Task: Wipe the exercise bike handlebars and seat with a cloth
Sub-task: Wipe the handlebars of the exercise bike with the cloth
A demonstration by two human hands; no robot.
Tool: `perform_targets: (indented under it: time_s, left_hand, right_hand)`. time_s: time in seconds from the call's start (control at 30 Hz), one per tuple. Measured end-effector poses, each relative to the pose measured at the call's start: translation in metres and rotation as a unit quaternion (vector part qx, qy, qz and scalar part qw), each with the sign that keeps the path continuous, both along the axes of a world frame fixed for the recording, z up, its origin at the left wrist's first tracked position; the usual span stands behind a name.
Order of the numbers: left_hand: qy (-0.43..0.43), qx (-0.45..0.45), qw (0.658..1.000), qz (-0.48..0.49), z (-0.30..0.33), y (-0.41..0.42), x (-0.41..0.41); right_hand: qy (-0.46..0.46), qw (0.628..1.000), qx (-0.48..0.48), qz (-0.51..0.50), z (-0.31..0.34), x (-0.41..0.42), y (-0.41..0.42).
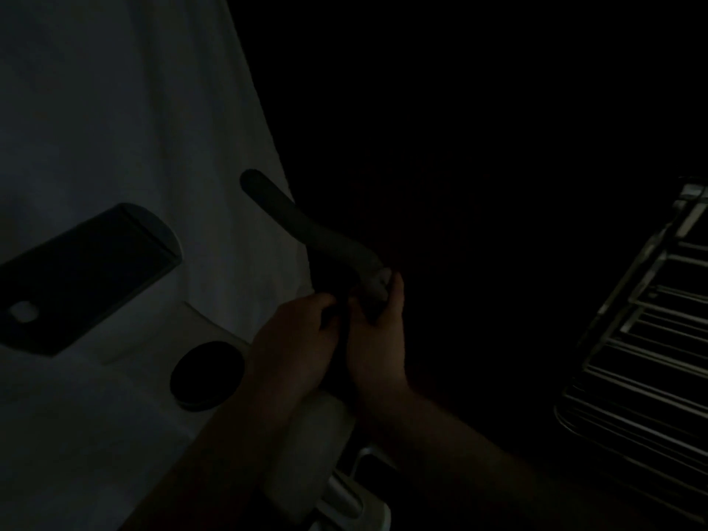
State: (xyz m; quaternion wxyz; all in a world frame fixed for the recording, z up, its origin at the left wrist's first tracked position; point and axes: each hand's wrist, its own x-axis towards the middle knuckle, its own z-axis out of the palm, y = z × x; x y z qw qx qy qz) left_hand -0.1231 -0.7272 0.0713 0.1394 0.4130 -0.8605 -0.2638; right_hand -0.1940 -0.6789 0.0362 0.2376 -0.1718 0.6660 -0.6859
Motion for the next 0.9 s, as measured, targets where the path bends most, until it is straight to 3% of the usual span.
perform_targets:
  time_s: [0.17,0.3,0.4,0.53,0.67,0.77,0.9]
  left_hand:
    - [0.007,-0.008,1.0,-0.005,0.002,0.0,-0.001]
    - [0.003,-0.007,1.0,-0.01,0.001,0.002,0.0]
    - [0.003,-0.013,1.0,-0.014,0.002,0.0,-0.003]
    - [0.014,-0.023,1.0,-0.012,-0.001,-0.001,-0.003]
    - [-0.003,-0.019,1.0,-0.009,-0.002,-0.002,-0.004]
    - [-0.045,-0.029,0.999,-0.004,-0.002,-0.005,-0.007]
    - [-0.057,-0.019,0.998,-0.001,0.001,-0.005,-0.007]
  right_hand:
    - [0.044,0.997,0.056,0.001,0.009,-0.047,-0.025]
    - [0.193,0.978,0.044,0.061,-0.003,-0.018,0.0]
    - [0.197,0.975,0.052,0.092,-0.003,-0.032,-0.007]
    - [0.265,0.927,0.144,0.221,0.012,-0.083,-0.043]
    - [0.317,0.877,0.155,0.326,0.02,-0.104,-0.065]
    - [0.324,0.861,0.176,0.35,0.032,-0.107,-0.091]
    - [0.352,0.86,0.199,0.31,0.042,-0.099,-0.118]
